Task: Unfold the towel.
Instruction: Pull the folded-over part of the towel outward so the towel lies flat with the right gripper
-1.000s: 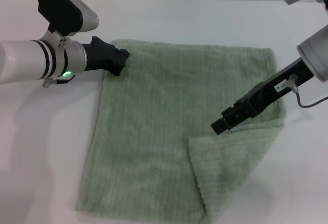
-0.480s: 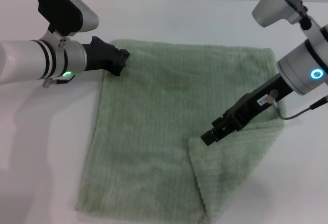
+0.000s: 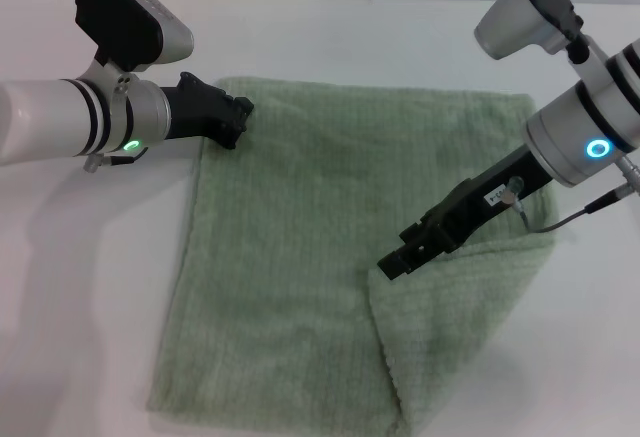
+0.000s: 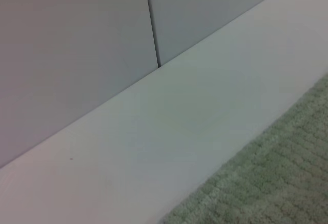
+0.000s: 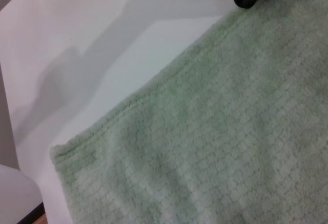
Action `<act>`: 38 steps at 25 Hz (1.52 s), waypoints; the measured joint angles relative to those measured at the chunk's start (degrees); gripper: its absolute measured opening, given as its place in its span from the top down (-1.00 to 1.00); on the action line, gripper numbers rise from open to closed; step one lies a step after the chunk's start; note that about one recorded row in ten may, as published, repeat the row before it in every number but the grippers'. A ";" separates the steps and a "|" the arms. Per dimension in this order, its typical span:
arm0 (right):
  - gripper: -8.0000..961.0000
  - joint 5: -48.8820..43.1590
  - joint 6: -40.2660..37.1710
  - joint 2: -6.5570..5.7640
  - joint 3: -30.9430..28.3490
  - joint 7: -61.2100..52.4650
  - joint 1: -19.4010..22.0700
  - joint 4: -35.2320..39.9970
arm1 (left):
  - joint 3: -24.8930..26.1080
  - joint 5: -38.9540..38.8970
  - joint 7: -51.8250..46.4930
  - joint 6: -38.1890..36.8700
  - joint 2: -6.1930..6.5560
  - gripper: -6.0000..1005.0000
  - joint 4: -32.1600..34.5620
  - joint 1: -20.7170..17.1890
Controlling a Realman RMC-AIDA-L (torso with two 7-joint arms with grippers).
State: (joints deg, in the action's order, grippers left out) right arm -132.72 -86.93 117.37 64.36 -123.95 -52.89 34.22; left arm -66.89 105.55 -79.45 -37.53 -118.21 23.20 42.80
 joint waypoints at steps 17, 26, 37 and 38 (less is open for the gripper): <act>-0.40 0.10 2.81 1.10 1.89 0.67 -1.23 -2.92 | 0.00 0.00 0.00 0.00 0.00 0.99 0.00 -0.09; -0.40 0.04 3.37 1.20 1.97 0.73 -1.40 -3.02 | -0.05 0.00 0.00 0.00 0.00 0.99 0.00 -0.09; -0.04 -0.53 3.70 1.27 3.33 0.34 -1.50 -3.26 | -0.09 0.12 0.00 0.00 0.00 0.99 0.00 -0.04; -0.02 -0.53 3.70 1.27 3.44 0.30 -1.51 -3.27 | -0.09 0.13 0.00 0.00 0.00 0.99 0.00 -0.04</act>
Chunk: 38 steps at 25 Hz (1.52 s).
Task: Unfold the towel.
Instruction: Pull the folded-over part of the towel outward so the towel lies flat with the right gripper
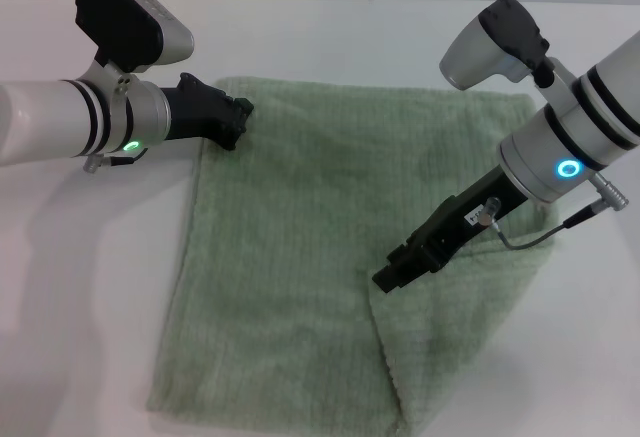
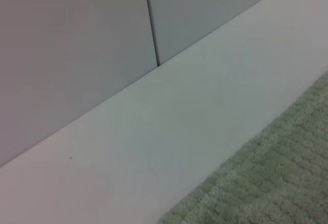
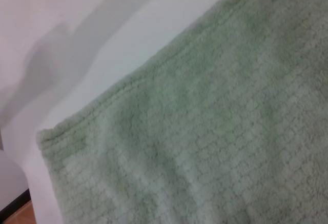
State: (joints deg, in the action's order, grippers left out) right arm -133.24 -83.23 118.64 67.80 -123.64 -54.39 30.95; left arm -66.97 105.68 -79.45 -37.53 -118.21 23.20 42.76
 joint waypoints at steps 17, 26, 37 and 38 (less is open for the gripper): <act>0.47 0.00 0.53 0.10 0.67 0.07 -0.27 -0.02 | 0.00 0.05 0.00 0.00 0.00 0.99 0.00 0.04; 0.86 0.00 0.65 0.10 1.33 0.25 -0.36 -0.02 | 0.00 0.04 0.00 0.01 0.09 0.99 0.00 0.04; 0.91 0.21 -0.77 0.10 1.37 0.42 -0.56 0.89 | 0.00 0.04 0.00 0.16 0.18 0.99 0.00 0.04; 0.91 0.21 -0.77 0.10 1.37 0.42 -0.56 0.89 | 0.00 0.04 0.00 0.16 0.18 0.99 0.00 0.04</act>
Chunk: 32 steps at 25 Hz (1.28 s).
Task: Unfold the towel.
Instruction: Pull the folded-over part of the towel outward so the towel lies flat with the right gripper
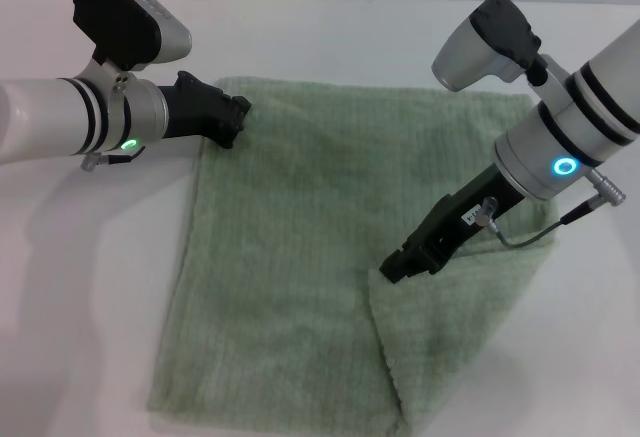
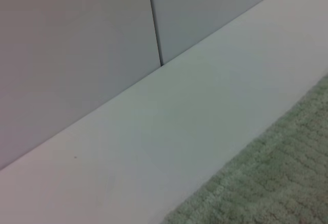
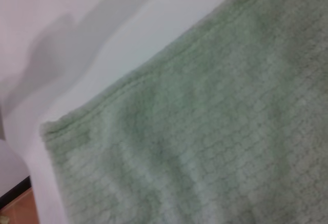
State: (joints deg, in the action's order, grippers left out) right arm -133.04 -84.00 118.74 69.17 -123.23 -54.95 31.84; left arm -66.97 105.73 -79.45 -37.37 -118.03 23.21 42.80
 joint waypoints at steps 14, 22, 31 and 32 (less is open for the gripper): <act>0.88 -2.33 -15.46 -0.03 0.07 -4.23 2.21 12.91 | 0.00 0.03 0.00 0.12 0.00 0.99 0.00 0.00; 0.86 -4.21 -23.72 0.00 0.09 -6.72 4.95 21.99 | 0.17 1.39 -0.42 0.72 0.00 0.99 0.00 0.00; 0.84 -5.93 -31.71 0.07 0.69 -7.42 6.32 28.47 | 0.13 1.41 -0.59 0.73 -0.08 0.99 0.00 0.00; 0.84 -6.21 -33.18 0.09 2.16 -7.97 6.39 28.67 | 0.30 1.41 -0.66 0.73 -0.09 0.99 0.06 0.00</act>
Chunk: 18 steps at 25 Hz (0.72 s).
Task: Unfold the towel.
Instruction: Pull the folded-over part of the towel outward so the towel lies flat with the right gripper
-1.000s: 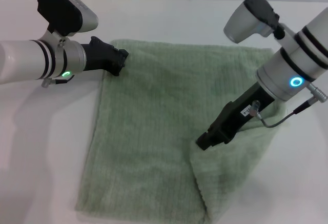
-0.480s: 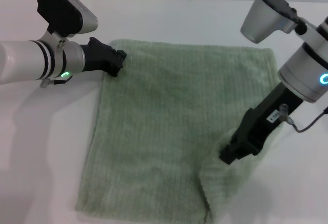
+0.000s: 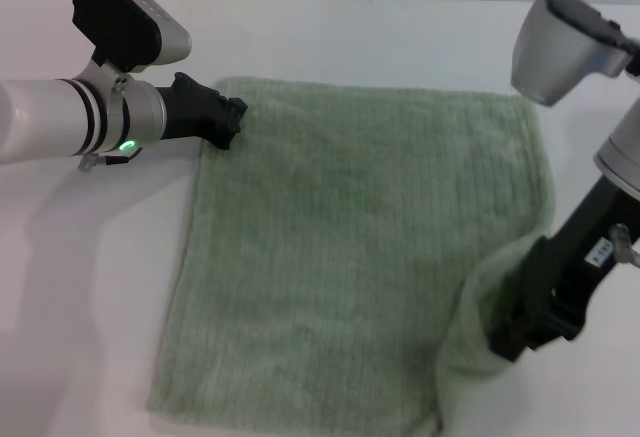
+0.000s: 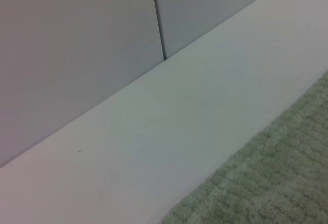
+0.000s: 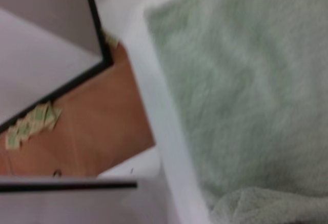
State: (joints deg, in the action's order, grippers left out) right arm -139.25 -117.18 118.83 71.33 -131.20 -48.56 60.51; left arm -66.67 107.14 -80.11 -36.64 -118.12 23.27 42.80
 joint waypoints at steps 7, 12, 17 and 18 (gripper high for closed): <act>0.82 -0.85 -3.02 0.06 3.81 -1.47 0.12 0.06 | 0.18 0.00 -0.04 0.00 0.04 0.99 0.13 0.00; 0.81 -1.27 -5.25 0.08 6.77 -3.09 0.14 0.17 | 0.24 0.00 -0.05 0.00 0.04 0.99 0.21 0.00; 0.80 -1.57 -6.95 0.08 9.10 -3.79 0.27 0.10 | 0.35 0.00 -0.05 -0.01 0.08 0.99 0.38 0.09; 0.80 -1.57 -6.95 0.08 9.10 -3.79 0.27 0.10 | 0.35 0.00 -0.05 -0.01 0.08 0.99 0.38 0.09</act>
State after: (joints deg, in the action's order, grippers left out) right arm -140.82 -124.13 118.92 80.43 -134.99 -48.29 60.61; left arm -66.32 107.14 -80.16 -36.65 -118.04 23.64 42.89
